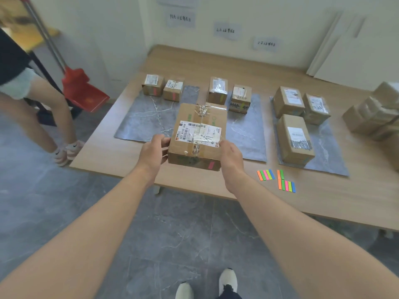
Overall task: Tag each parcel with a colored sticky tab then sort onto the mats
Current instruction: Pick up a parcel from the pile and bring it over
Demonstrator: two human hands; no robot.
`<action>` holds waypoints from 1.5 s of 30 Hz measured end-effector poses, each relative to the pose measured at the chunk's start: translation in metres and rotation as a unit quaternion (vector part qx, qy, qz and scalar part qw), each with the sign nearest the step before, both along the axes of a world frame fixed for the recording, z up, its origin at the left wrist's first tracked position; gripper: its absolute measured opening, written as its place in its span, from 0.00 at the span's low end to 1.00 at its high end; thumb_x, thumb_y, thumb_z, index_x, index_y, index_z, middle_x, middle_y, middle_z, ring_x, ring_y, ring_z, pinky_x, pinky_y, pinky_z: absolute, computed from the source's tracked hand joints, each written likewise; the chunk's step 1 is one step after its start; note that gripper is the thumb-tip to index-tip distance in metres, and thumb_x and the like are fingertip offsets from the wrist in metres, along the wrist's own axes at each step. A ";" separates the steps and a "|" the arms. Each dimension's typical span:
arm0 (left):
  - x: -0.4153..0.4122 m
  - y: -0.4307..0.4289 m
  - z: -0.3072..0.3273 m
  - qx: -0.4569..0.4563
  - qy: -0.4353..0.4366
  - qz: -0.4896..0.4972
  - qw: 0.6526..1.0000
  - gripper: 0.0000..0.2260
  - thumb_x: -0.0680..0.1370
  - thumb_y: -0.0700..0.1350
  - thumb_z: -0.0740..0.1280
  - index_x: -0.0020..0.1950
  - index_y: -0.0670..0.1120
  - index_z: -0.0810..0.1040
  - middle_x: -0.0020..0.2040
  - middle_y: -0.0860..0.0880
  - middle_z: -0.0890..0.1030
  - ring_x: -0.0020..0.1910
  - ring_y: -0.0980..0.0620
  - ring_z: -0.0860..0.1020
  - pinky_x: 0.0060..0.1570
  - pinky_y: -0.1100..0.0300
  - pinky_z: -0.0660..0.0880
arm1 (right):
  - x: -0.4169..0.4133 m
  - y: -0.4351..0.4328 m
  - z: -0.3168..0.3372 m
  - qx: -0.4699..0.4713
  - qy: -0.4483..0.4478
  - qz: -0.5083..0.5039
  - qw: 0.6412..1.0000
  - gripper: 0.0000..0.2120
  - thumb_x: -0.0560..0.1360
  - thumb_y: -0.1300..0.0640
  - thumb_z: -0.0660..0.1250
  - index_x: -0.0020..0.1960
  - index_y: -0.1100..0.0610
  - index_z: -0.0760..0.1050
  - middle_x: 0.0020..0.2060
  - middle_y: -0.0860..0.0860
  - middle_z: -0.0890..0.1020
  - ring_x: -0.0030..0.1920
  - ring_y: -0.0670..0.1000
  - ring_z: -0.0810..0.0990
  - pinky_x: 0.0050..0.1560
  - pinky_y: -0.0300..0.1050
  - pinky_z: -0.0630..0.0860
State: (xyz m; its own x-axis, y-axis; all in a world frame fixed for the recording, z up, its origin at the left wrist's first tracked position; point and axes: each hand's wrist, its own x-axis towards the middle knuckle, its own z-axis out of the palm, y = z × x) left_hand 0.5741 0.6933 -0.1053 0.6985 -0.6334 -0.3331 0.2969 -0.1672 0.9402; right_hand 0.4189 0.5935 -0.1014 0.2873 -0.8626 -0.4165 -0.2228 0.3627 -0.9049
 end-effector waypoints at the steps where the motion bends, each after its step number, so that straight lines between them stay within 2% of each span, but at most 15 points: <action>1: 0.004 0.000 0.003 0.002 0.000 0.003 1.000 0.18 0.82 0.47 0.53 0.48 0.44 0.82 0.38 0.57 0.86 0.45 0.52 0.80 0.51 0.57 0.75 | 0.005 -0.001 0.002 -0.003 -0.001 0.004 1.000 0.12 0.84 0.50 0.56 0.56 0.51 0.78 0.50 0.49 0.84 0.43 0.47 0.76 0.40 0.42 0.68; 3: 0.014 0.000 0.004 0.007 -0.002 0.011 1.000 0.18 0.83 0.47 0.53 0.47 0.46 0.82 0.38 0.57 0.86 0.45 0.52 0.79 0.52 0.56 0.75 | 0.017 -0.005 0.002 0.000 -0.005 0.015 1.000 0.12 0.84 0.50 0.56 0.55 0.50 0.78 0.49 0.47 0.83 0.45 0.46 0.77 0.42 0.42 0.69; 7: 0.035 -0.004 -0.004 0.016 0.004 0.032 0.999 0.17 0.83 0.47 0.53 0.48 0.46 0.81 0.39 0.57 0.86 0.47 0.51 0.80 0.56 0.54 0.75 | 0.045 -0.016 -0.010 0.008 -0.003 0.040 0.999 0.15 0.84 0.48 0.57 0.63 0.52 0.77 0.52 0.45 0.82 0.48 0.47 0.77 0.42 0.41 0.68; 11: 0.066 -0.013 -0.016 0.038 0.008 0.060 0.997 0.17 0.82 0.47 0.54 0.51 0.44 0.82 0.42 0.54 0.86 0.48 0.50 0.81 0.58 0.52 0.76 | 0.080 -0.034 -0.025 0.019 -0.011 0.071 0.997 0.12 0.85 0.50 0.55 0.62 0.50 0.75 0.47 0.39 0.78 0.45 0.40 0.74 0.39 0.37 0.67; 15: 0.103 -0.021 -0.022 0.048 -0.004 0.079 0.996 0.17 0.83 0.47 0.54 0.48 0.46 0.82 0.39 0.56 0.86 0.47 0.51 0.81 0.55 0.56 0.76 | 0.131 -0.055 -0.039 0.015 -0.008 0.092 0.996 0.14 0.85 0.50 0.55 0.60 0.53 0.77 0.48 0.45 0.81 0.45 0.44 0.76 0.40 0.40 0.69; 19: 0.140 -0.021 -0.027 0.050 0.002 0.109 0.993 0.17 0.83 0.48 0.54 0.49 0.46 0.81 0.44 0.54 0.85 0.48 0.50 0.80 0.52 0.57 0.76 | 0.178 -0.063 -0.047 0.015 0.000 0.122 0.992 0.14 0.84 0.50 0.53 0.57 0.53 0.77 0.44 0.46 0.80 0.44 0.48 0.76 0.40 0.43 0.69; 23: 0.187 -0.025 -0.032 0.064 0.013 0.118 0.991 0.16 0.83 0.49 0.54 0.51 0.46 0.80 0.48 0.52 0.85 0.51 0.49 0.81 0.55 0.56 0.76 | 0.223 -0.069 -0.051 0.035 -0.001 0.130 0.991 0.13 0.83 0.52 0.54 0.50 0.51 0.76 0.47 0.49 0.83 0.45 0.51 0.82 0.46 0.52 0.82; 25: 0.213 -0.029 -0.037 0.072 0.020 0.117 0.990 0.16 0.83 0.48 0.54 0.51 0.46 0.80 0.49 0.52 0.84 0.51 0.50 0.81 0.55 0.56 0.76 | 0.247 -0.072 -0.053 0.033 0.004 0.130 0.991 0.13 0.83 0.52 0.54 0.54 0.53 0.77 0.51 0.52 0.82 0.46 0.51 0.82 0.39 0.45 0.83; 27: 0.241 -0.035 -0.048 0.078 0.027 0.108 0.991 0.16 0.83 0.48 0.54 0.53 0.44 0.79 0.49 0.51 0.84 0.50 0.49 0.81 0.52 0.56 0.77 | 0.270 -0.075 -0.060 0.022 0.023 0.132 0.991 0.14 0.84 0.52 0.53 0.57 0.55 0.76 0.55 0.53 0.81 0.44 0.48 0.79 0.30 0.36 0.75; 31: 0.300 -0.051 -0.069 0.096 0.048 0.069 0.992 0.16 0.83 0.48 0.55 0.56 0.41 0.79 0.50 0.48 0.84 0.48 0.47 0.81 0.51 0.55 0.78 | 0.315 -0.081 -0.080 0.030 0.047 0.104 0.993 0.16 0.84 0.51 0.51 0.50 0.50 0.77 0.54 0.51 0.82 0.48 0.49 0.79 0.39 0.42 0.73; 33: 0.326 -0.057 -0.077 0.100 0.060 0.056 0.992 0.14 0.82 0.47 0.56 0.52 0.43 0.78 0.45 0.49 0.84 0.47 0.47 0.80 0.50 0.56 0.77 | 0.336 -0.080 -0.089 0.044 0.055 0.079 0.994 0.17 0.84 0.50 0.51 0.53 0.50 0.78 0.53 0.51 0.83 0.49 0.49 0.80 0.39 0.43 0.75; 37: 0.365 -0.070 -0.093 0.103 0.066 0.011 0.992 0.14 0.82 0.46 0.54 0.44 0.46 0.78 0.35 0.55 0.85 0.46 0.48 0.79 0.52 0.54 0.75 | 0.369 -0.076 -0.104 0.069 0.069 0.058 0.994 0.19 0.85 0.46 0.50 0.59 0.50 0.79 0.51 0.47 0.84 0.49 0.47 0.81 0.37 0.37 0.74; 40: 0.386 -0.078 -0.106 0.112 0.076 -0.014 0.991 0.15 0.83 0.45 0.54 0.44 0.47 0.79 0.36 0.56 0.85 0.46 0.49 0.79 0.54 0.53 0.74 | 0.384 -0.078 -0.119 0.088 0.089 0.044 0.991 0.21 0.87 0.43 0.48 0.61 0.49 0.78 0.52 0.46 0.83 0.49 0.44 0.79 0.34 0.33 0.71; 42: 0.395 -0.083 -0.114 0.115 0.083 -0.023 0.990 0.14 0.83 0.45 0.55 0.45 0.46 0.79 0.36 0.56 0.85 0.47 0.48 0.79 0.56 0.52 0.74 | 0.393 -0.081 -0.130 0.103 0.102 0.037 0.989 0.26 0.85 0.38 0.45 0.63 0.48 0.79 0.55 0.47 0.84 0.53 0.50 0.82 0.34 0.32 0.72; 45: 0.407 -0.091 -0.125 0.123 0.093 -0.027 0.988 0.13 0.83 0.45 0.55 0.47 0.45 0.78 0.40 0.53 0.85 0.48 0.48 0.80 0.58 0.51 0.75 | 0.405 -0.091 -0.148 0.122 0.122 0.033 0.984 0.31 0.82 0.31 0.44 0.64 0.45 0.80 0.58 0.47 0.85 0.58 0.57 0.83 0.41 0.33 0.74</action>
State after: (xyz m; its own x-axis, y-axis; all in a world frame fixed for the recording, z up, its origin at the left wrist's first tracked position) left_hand 0.9808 0.6021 -0.2300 0.5791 -0.5516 -0.6004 0.4445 -0.4037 0.7996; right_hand 0.8235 0.5022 -0.2495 0.2045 -0.7107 -0.6732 -0.4531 0.5409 -0.7086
